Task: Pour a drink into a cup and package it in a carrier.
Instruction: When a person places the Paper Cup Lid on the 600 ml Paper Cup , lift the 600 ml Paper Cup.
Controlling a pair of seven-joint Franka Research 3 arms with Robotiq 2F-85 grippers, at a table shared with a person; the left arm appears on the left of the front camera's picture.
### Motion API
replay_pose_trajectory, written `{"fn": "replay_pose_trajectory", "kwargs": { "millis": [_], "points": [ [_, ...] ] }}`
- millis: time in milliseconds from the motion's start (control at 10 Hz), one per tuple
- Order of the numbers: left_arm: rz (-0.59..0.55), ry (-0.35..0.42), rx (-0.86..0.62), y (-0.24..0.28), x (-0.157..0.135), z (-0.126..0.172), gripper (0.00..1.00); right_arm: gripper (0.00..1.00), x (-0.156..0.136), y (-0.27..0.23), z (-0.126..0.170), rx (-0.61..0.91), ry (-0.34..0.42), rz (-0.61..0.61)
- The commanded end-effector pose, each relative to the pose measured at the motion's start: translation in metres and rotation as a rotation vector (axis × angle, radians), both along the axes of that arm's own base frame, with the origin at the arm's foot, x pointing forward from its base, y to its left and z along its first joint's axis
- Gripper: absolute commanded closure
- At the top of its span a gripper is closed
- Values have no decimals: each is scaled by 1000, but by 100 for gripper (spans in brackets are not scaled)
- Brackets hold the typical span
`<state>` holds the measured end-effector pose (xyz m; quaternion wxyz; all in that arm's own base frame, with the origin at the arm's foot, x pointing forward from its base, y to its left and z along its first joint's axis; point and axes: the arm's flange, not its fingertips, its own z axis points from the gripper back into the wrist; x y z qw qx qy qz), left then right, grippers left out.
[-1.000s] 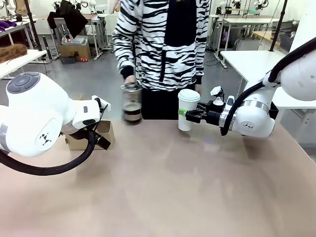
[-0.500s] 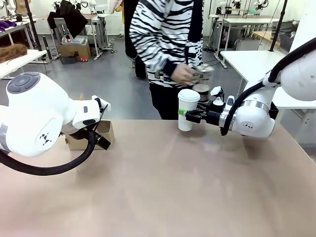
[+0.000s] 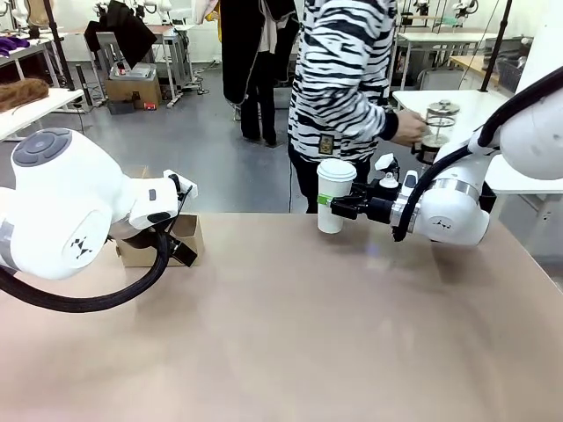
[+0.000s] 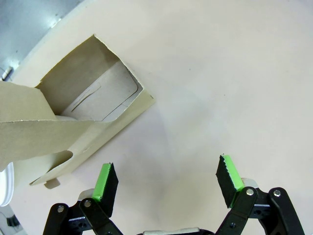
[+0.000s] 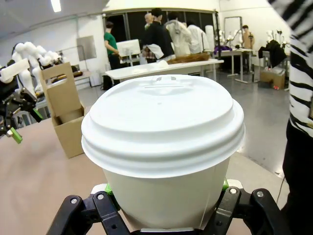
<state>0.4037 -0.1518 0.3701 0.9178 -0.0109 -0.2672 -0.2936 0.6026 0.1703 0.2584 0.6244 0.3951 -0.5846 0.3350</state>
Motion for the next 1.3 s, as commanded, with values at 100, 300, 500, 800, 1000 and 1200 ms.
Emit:
{"fn": "replay_pose_trajectory", "kwargs": {
  "millis": [100, 300, 500, 800, 1000, 1200],
  "points": [
    [-1, 0, -2, 0, 0, 0, 0, 20, -2, 1, 5, 6, -8, -2],
    [-1, 0, -2, 0, 0, 0, 0, 20, -2, 1, 5, 6, -8, -2],
    [-1, 0, -2, 0, 0, 0, 0, 20, -2, 1, 5, 6, -8, -2],
    [-1, 0, -2, 0, 0, 0, 0, 20, -2, 1, 5, 6, -8, -2],
    [-1, 0, -2, 0, 0, 0, 0, 20, -2, 1, 5, 6, -8, -2],
    [-1, 0, -2, 0, 0, 0, 0, 20, -2, 1, 5, 6, -8, -2]
  ]
}}
